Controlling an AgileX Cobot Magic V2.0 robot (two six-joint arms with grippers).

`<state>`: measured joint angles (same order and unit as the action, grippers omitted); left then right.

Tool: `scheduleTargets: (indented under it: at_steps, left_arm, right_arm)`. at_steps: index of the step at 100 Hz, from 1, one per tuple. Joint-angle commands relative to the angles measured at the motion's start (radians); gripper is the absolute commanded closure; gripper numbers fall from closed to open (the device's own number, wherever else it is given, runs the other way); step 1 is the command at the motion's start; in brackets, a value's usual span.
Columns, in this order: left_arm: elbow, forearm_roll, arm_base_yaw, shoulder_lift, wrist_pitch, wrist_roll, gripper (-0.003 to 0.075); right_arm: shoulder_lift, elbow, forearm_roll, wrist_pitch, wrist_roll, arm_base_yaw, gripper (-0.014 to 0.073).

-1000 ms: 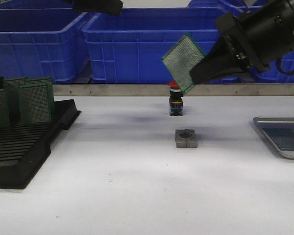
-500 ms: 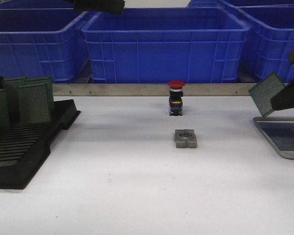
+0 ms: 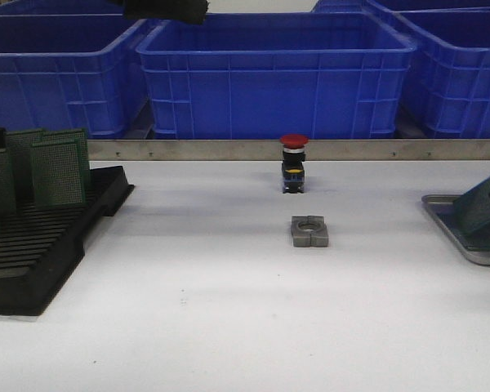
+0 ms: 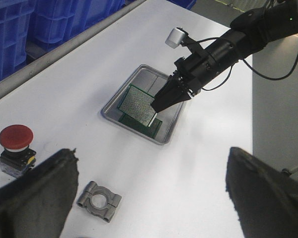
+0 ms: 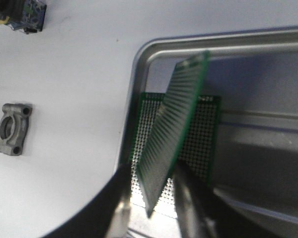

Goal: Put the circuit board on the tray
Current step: 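Carry the board to the tray and lower it onto the first board, then open the right gripper and withdraw it from the tray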

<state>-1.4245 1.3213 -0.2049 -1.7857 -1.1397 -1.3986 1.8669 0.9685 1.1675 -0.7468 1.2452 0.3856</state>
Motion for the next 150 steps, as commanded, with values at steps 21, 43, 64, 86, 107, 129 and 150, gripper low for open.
scheduleTargets:
  at_steps: [21, 43, 64, 86, 107, 129, 150]
  left_arm:
    - [-0.027, 0.092, 0.005, 0.054, -0.038, 0.009, 0.0157]
    - [-0.027, 0.107, 0.05, 0.057, -0.075, 0.009, 0.027]
    - [-0.027, 0.107, 0.155, 0.09, -0.101, 0.091, 0.0616]
    - [-0.027, 0.031, 0.255, 0.154, -0.131, 0.115, 0.0741]
    - [-0.022, -0.242, 0.259, 0.3, 0.073, 0.247, 0.0741]
    - [0.115, -0.401, 0.211, 0.514, 0.386, 0.43, 0.0741]
    - [0.384, -0.399, 0.152, 0.742, 0.696, 0.451, 0.0741]
  right_arm:
    - [-0.087, 0.027, -0.047, 0.035, 0.004, 0.006, 0.0101]
    - [-0.22, 0.027, -0.078, 0.057, 0.01, 0.004, 0.0247]
    - [-0.36, 0.026, -0.076, -0.027, 0.01, 0.002, 0.0664]
    - [-0.485, 0.025, -0.076, -0.009, 0.01, -0.083, 0.0655]
    - [-0.611, -0.003, -0.073, 0.093, -0.035, -0.254, 0.0655]
    - [-0.793, -0.138, -0.047, 0.366, -0.041, -0.387, 0.0655]
    - [-0.978, -0.27, -0.014, 0.465, -0.041, -0.415, 0.0655]
